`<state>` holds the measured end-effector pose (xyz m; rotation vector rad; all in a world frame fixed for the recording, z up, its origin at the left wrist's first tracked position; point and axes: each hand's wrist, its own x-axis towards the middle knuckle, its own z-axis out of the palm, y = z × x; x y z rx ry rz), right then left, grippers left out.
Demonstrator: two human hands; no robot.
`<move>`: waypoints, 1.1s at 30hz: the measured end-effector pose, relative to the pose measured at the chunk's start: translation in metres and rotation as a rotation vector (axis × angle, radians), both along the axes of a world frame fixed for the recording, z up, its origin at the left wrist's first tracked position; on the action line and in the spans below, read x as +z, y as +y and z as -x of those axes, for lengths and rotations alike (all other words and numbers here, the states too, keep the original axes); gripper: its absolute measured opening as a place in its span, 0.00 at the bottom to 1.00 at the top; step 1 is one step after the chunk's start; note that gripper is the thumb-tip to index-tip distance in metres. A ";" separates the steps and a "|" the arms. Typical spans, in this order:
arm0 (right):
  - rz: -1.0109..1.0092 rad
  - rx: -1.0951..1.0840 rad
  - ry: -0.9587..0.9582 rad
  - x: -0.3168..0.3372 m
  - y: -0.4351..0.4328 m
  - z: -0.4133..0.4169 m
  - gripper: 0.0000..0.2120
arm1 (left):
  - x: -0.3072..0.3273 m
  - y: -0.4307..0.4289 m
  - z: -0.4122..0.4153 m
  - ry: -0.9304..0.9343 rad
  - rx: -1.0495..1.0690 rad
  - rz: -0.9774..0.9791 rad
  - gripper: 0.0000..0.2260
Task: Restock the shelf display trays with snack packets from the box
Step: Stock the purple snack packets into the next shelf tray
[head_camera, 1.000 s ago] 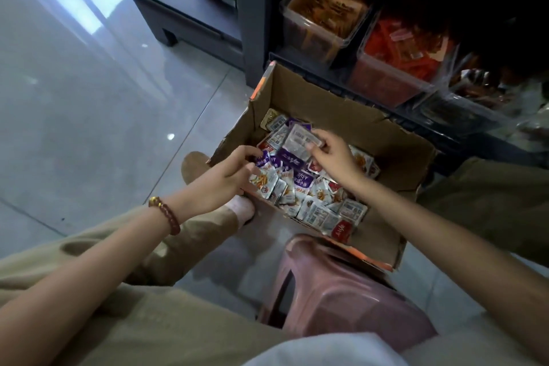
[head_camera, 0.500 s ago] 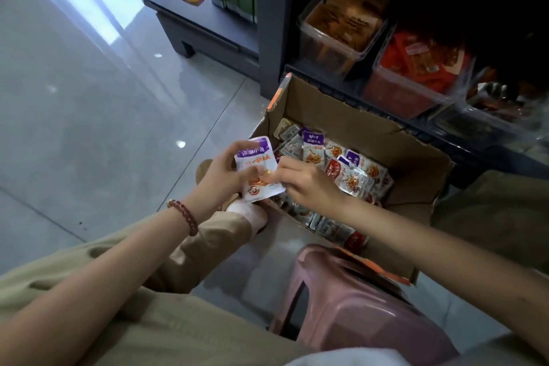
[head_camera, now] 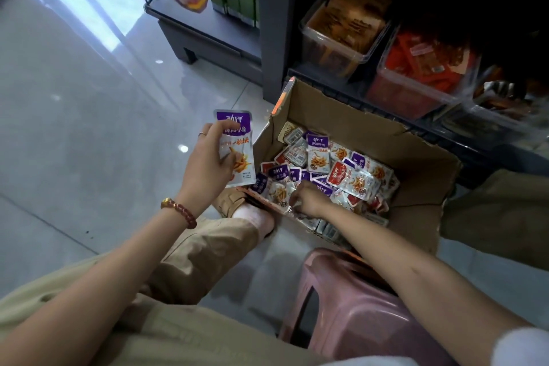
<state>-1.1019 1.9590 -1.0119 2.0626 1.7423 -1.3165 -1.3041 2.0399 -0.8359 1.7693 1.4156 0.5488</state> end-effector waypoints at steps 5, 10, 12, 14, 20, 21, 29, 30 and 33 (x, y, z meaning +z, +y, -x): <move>-0.097 -0.296 -0.001 0.010 0.001 -0.006 0.05 | -0.001 -0.002 0.001 0.035 0.012 -0.002 0.19; -0.110 -0.391 0.060 0.015 -0.007 -0.038 0.07 | 0.000 -0.002 -0.001 0.029 0.013 0.000 0.18; -0.094 -0.446 0.060 0.018 -0.012 -0.049 0.05 | 0.001 -0.004 -0.001 0.031 0.009 0.009 0.18; -0.074 -0.503 0.042 0.027 -0.015 -0.056 0.12 | 0.001 -0.005 -0.003 0.041 -0.012 0.017 0.17; -0.121 -0.829 0.369 0.099 -0.008 -0.063 0.18 | 0.008 -0.007 -0.019 0.001 -0.076 0.121 0.15; -0.131 -0.926 0.522 0.117 -0.008 -0.061 0.17 | 0.010 -0.008 -0.025 -0.034 -0.093 0.131 0.12; -0.275 -0.681 0.939 0.230 -0.006 -0.049 0.15 | 0.054 -0.018 -0.088 -0.364 -0.234 0.257 0.15; -0.314 -0.621 0.880 0.239 -0.005 -0.050 0.16 | 0.063 -0.018 -0.098 -0.385 -0.234 0.197 0.12; -0.485 -0.457 0.700 0.272 -0.001 -0.061 0.15 | 0.087 -0.017 -0.125 -0.433 -0.190 -0.006 0.14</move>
